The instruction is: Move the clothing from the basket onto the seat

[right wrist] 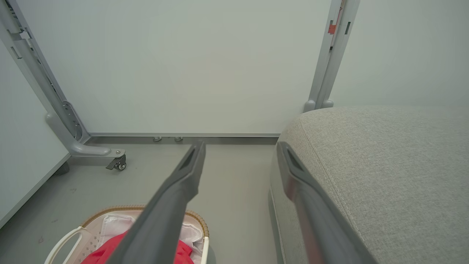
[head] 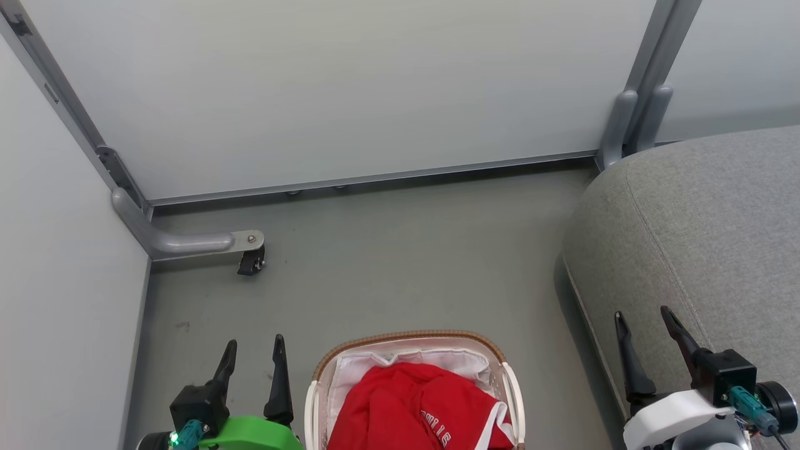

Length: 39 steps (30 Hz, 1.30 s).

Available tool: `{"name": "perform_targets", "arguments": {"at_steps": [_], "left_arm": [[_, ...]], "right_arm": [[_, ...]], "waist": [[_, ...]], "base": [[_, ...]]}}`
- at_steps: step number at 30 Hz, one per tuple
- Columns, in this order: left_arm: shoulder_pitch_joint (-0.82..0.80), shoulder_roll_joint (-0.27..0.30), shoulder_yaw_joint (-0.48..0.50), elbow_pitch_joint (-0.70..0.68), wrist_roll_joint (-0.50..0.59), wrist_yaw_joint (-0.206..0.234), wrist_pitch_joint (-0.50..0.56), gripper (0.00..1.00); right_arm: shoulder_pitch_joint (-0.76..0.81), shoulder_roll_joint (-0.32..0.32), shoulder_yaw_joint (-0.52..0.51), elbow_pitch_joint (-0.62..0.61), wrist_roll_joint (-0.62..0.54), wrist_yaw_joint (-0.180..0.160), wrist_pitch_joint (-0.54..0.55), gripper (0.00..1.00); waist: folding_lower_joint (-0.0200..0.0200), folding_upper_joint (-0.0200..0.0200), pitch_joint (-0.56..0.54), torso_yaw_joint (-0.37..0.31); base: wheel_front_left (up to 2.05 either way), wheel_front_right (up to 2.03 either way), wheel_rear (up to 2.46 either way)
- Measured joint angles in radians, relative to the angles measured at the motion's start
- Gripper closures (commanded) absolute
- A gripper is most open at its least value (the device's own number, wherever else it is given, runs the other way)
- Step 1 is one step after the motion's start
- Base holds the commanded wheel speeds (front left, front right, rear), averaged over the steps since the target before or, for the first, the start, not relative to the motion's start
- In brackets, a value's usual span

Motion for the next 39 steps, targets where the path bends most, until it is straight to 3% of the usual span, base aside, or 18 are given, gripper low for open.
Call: {"name": "perform_targets", "arguments": {"at_steps": [19,23,32,39], "left_arm": [[0.000,0.000,0.000,-0.007,-0.001,-0.001,0.000,0.00],[-0.016,0.000,-0.019,-0.003,0.056,-0.016,0.000,0.00],[-0.191,0.001,-0.040,0.029,0.141,-0.056,0.000,0.00],[-0.358,0.000,-0.127,0.130,0.197,-0.099,0.000,0.00]], "right_arm": [[-0.001,0.000,-0.002,-0.006,0.000,0.000,0.000,0.00],[-0.007,0.000,0.000,-0.020,0.001,0.000,0.000,0.00],[-0.109,0.000,0.013,-0.052,0.001,0.000,0.000,0.00],[-0.224,-0.002,0.041,-0.073,0.015,0.000,0.000,0.00]], "waist": [[0.0000,0.0000,0.013,-0.007],[0.0000,0.0000,0.030,-0.010],[0.0000,0.0000,0.146,-0.030],[0.0001,0.0000,0.288,-0.067]], "base": [[0.00,0.00,0.00],[0.00,0.00,0.00],[0.00,0.00,0.00],[0.00,0.00,0.00]]}}
